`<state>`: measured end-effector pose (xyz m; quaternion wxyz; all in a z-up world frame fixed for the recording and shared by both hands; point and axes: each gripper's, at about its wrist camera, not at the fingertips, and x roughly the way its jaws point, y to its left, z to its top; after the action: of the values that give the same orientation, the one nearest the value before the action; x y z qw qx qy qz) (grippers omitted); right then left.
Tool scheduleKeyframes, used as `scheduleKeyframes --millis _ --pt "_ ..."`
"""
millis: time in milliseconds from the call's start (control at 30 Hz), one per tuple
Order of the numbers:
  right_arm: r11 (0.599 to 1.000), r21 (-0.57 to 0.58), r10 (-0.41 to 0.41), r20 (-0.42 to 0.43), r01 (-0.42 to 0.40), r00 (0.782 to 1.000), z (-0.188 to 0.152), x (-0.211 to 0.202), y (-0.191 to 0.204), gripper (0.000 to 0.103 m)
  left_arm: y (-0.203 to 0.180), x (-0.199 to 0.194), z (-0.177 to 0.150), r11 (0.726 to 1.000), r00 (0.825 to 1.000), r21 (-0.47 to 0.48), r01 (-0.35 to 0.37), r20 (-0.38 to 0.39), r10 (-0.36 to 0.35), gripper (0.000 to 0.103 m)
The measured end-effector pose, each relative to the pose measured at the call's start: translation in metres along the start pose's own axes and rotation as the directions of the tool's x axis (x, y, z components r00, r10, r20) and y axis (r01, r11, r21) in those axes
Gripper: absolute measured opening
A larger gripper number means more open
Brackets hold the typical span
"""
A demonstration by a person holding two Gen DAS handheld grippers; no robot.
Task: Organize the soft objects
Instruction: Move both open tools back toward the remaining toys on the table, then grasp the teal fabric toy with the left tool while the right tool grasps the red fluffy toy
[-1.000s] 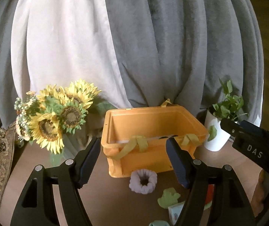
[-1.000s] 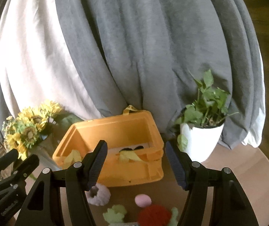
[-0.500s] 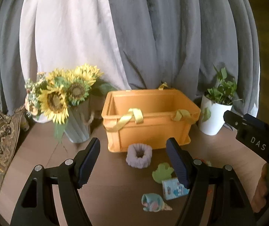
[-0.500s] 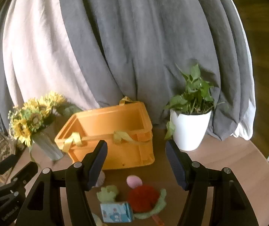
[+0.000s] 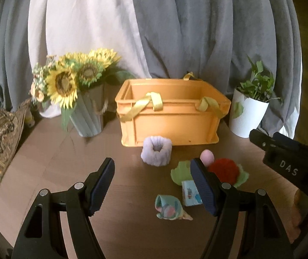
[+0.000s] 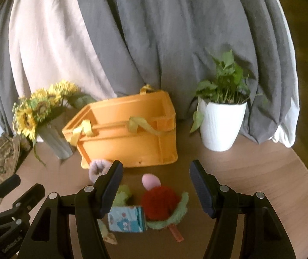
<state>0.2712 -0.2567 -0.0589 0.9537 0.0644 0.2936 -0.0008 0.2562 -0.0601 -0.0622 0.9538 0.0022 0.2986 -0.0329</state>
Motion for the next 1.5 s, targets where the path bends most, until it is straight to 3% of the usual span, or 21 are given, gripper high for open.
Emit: scheduleKeyframes --millis 733,1333,1500 --pt "0.998 -0.015 0.058 -0.137 -0.061 0.989 -0.044 0.056 -0.019 0.065 -0.011 0.052 -0.054 0.997 0.981 -0.08 0.01 -0.19 -0.025 0.072" --pt "0.997 -0.022 0.074 -0.207 -0.08 0.975 -0.065 0.104 -0.028 0.065 -0.015 0.088 -0.071 0.996 0.966 -0.092 -0.006 -0.256 -0.018 0.071" --pt "0.996 -0.021 0.079 -0.226 -0.086 0.971 -0.069 0.113 -0.029 0.065 -0.017 0.096 -0.072 0.997 0.965 -0.083 -0.004 -0.262 -0.018 0.065"
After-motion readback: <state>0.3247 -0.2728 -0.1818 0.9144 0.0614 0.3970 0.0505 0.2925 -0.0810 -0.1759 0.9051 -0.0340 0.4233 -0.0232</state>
